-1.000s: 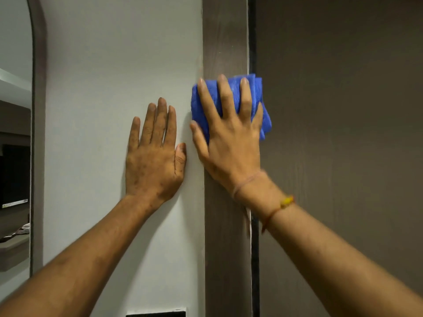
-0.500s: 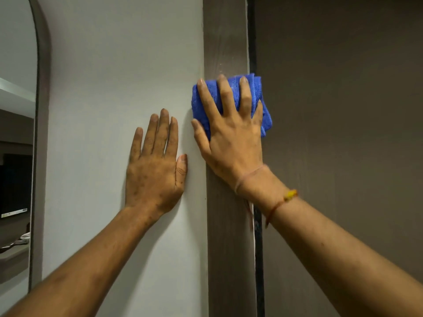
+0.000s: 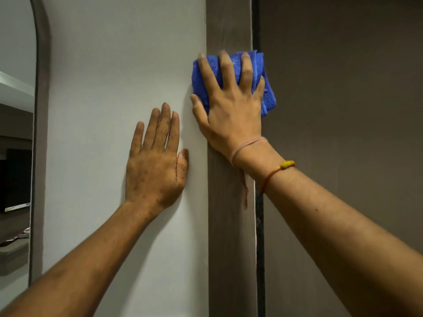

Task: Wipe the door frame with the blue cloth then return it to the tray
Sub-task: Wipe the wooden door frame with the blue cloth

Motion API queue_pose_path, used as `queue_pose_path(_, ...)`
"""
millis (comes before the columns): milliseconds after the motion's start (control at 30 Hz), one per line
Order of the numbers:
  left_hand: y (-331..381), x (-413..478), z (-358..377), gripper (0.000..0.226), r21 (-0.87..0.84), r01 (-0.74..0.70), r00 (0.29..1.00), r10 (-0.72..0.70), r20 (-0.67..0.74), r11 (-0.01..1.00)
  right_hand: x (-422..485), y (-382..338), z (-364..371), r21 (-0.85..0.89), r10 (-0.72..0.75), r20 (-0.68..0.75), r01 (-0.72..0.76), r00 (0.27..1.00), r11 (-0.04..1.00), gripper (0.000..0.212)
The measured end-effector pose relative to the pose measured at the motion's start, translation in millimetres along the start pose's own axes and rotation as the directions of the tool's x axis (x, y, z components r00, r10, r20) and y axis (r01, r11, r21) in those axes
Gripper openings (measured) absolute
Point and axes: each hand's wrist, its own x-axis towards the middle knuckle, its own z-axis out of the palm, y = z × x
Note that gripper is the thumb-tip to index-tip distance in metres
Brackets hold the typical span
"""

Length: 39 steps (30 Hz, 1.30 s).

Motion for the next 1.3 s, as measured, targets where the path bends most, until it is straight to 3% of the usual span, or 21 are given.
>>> queue_pose_path(200,-0.9,-2.2,0.2,0.065,-0.012,0.0,1.0,0.0,0.013,1.0,-98.5,4.0,7.6,0.038,-0.072,0.018,0.071,0.997,0.997,0.064)
queue_pose_path(500,-2.0,-2.2,1.9,0.065,-0.003,-0.007,1.0,0.007,0.0,1.0,9.4,6.2,-2.5,0.008,0.021,-0.011,-0.021,1.0,1.0,0.062)
queue_pose_path(700,-1.9,-2.5,0.6,0.065,-0.011,-0.007,1.0,0.007,0.016,1.0,-76.0,3.1,7.2,0.032,-0.054,-0.01,0.054,0.999,0.998,0.064)
queue_pose_path(800,-1.8,-2.5,0.0,0.065,-0.005,-0.003,1.0,0.003,0.018,1.0,-68.6,10.0,4.3,0.015,-0.099,0.015,0.099,0.995,0.995,0.064)
queue_pose_path(1067,-2.5,-2.6,0.8,0.065,0.008,-0.007,1.0,0.007,0.02,1.0,23.0,6.1,-2.3,0.01,0.043,-0.043,-0.043,0.998,0.999,0.062)
queue_pose_path(1300,-1.1,-3.8,-2.9,0.064,-0.035,0.006,0.998,-0.004,0.067,0.999,-66.2,-2.3,7.3,0.076,0.01,-0.035,-0.007,0.999,0.997,0.061)
